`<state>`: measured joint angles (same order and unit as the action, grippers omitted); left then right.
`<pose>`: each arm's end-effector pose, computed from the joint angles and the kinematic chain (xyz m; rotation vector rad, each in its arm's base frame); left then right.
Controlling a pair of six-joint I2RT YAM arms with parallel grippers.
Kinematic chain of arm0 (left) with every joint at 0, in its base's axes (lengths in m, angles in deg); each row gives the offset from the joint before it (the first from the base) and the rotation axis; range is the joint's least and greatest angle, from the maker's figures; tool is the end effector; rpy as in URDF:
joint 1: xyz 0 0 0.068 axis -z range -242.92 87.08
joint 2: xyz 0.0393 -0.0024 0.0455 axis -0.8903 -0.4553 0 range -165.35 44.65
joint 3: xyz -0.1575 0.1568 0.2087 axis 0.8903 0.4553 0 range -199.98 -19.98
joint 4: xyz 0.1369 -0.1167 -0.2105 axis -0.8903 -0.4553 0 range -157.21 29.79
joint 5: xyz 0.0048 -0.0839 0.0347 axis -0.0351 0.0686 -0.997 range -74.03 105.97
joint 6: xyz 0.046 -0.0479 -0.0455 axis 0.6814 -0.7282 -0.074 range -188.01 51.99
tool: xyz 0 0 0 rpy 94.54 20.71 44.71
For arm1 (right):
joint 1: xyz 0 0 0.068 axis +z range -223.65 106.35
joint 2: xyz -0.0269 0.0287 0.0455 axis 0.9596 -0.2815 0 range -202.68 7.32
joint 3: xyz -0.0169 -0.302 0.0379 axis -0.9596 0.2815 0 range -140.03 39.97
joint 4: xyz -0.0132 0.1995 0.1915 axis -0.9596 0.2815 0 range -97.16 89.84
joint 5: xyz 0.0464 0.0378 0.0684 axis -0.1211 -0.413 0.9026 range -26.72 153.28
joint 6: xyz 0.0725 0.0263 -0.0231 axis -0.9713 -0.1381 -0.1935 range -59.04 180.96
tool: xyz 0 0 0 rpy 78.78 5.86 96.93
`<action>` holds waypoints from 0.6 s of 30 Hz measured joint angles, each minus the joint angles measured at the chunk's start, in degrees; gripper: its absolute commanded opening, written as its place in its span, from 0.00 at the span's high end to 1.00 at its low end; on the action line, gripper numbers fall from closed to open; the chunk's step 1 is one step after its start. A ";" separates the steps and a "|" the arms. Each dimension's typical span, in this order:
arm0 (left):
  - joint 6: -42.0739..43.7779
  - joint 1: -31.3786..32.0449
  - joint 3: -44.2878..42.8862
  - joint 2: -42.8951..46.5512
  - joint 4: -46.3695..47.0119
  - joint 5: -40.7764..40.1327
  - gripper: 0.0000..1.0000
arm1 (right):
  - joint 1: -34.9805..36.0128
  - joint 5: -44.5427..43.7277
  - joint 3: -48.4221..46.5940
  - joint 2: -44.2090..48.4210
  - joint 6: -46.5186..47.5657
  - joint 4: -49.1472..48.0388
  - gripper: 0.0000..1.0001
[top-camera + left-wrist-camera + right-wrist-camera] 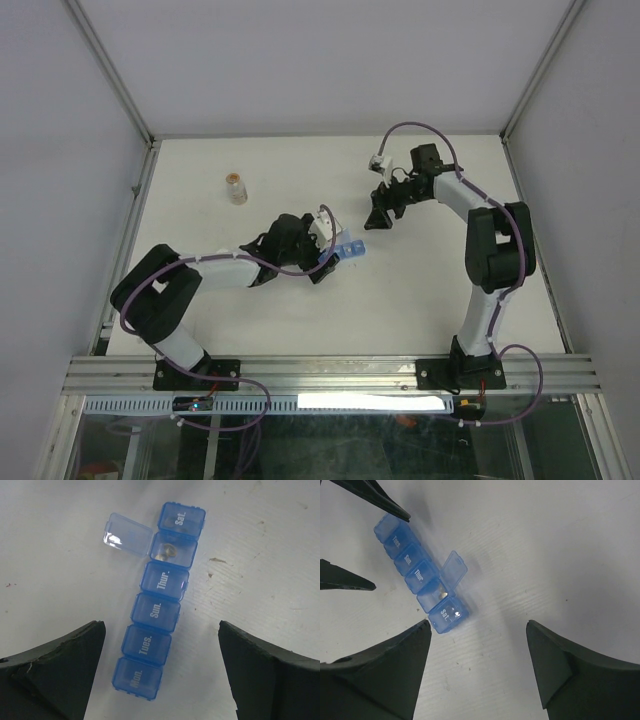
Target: Sort the pills into containers
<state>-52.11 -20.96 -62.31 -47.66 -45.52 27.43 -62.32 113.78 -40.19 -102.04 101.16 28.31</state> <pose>0.2600 -0.2525 0.1666 1.1692 1.8783 -0.4737 0.4076 0.1365 0.2116 -1.2444 2.0057 0.9408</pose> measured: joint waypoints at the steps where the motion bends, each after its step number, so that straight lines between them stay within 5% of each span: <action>1: 0.28 -0.04 -0.31 -0.46 -0.90 -0.48 0.02 | 0.02 0.00 0.00 -0.46 -0.44 0.02 0.22; 13: 1.22 -0.42 -3.45 -4.07 -6.69 -0.92 0.32 | 0.48 -0.24 -1.09 -3.06 -3.28 0.42 0.26; 18: -0.42 -0.48 -5.70 -5.62 -8.46 -0.96 0.37 | 1.40 -0.61 -3.23 -4.48 -4.33 0.39 0.30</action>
<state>-52.52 -21.44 -68.01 -53.28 -53.97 26.47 -60.92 113.16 -43.42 -106.52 96.84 28.70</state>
